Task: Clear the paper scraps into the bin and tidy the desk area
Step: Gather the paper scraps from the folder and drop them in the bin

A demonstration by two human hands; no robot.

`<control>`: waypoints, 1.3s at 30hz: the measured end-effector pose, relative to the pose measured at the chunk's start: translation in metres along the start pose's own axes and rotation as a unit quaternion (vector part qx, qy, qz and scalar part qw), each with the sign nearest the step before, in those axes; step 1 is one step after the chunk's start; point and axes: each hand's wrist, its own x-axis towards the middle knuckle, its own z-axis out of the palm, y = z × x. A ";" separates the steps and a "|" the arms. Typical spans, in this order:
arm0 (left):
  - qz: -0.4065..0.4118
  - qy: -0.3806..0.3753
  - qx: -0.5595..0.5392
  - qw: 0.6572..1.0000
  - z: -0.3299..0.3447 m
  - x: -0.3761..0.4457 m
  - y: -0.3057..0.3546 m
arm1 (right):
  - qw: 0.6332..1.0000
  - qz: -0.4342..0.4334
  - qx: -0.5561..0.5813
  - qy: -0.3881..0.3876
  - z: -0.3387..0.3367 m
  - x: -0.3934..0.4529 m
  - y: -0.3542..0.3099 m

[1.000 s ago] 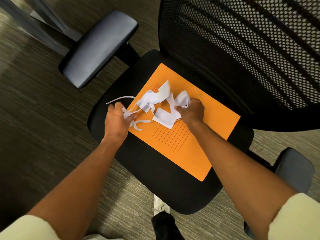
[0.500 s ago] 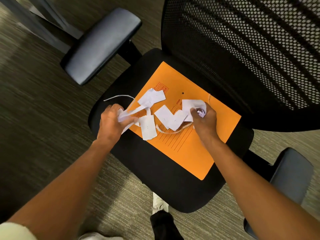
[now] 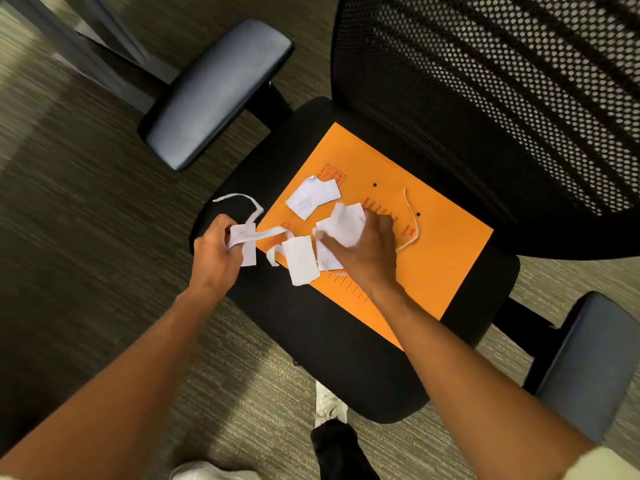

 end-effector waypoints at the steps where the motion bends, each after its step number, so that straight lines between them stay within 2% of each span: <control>1: -0.007 0.010 -0.017 1.000 -0.001 0.000 0.002 | 1.000 -0.003 -0.030 0.000 0.003 -0.002 0.001; 4: -0.037 0.025 -0.089 0.995 -0.003 0.001 0.011 | 0.995 -0.013 -0.096 -0.010 0.012 -0.006 0.004; 7: -0.055 -0.007 -0.140 0.989 0.007 -0.002 0.021 | 0.996 0.003 -0.090 -0.023 0.015 -0.006 0.002; 12: -0.048 -0.052 -0.071 0.995 0.037 -0.019 0.027 | 0.999 0.021 -0.016 -0.022 0.015 -0.007 -0.002; 18: -0.097 -0.036 -0.045 0.994 0.064 -0.038 0.040 | 0.997 0.015 0.063 -0.040 0.018 -0.008 -0.003; 25: -0.191 -0.045 -0.136 0.971 0.080 -0.050 0.054 | 0.978 0.055 0.169 -0.105 0.016 -0.017 -0.001; 31: -0.217 -0.048 -0.236 0.946 0.075 -0.059 0.062 | 0.940 0.085 0.296 -0.144 0.008 -0.028 -0.008; 36: -0.212 -0.071 -0.264 0.938 0.067 -0.068 0.060 | 0.934 0.106 0.310 -0.142 0.000 -0.039 -0.007; 39: -0.209 -0.067 -0.280 0.935 0.057 -0.073 0.059 | 0.936 0.116 0.313 -0.110 -0.006 -0.047 -0.007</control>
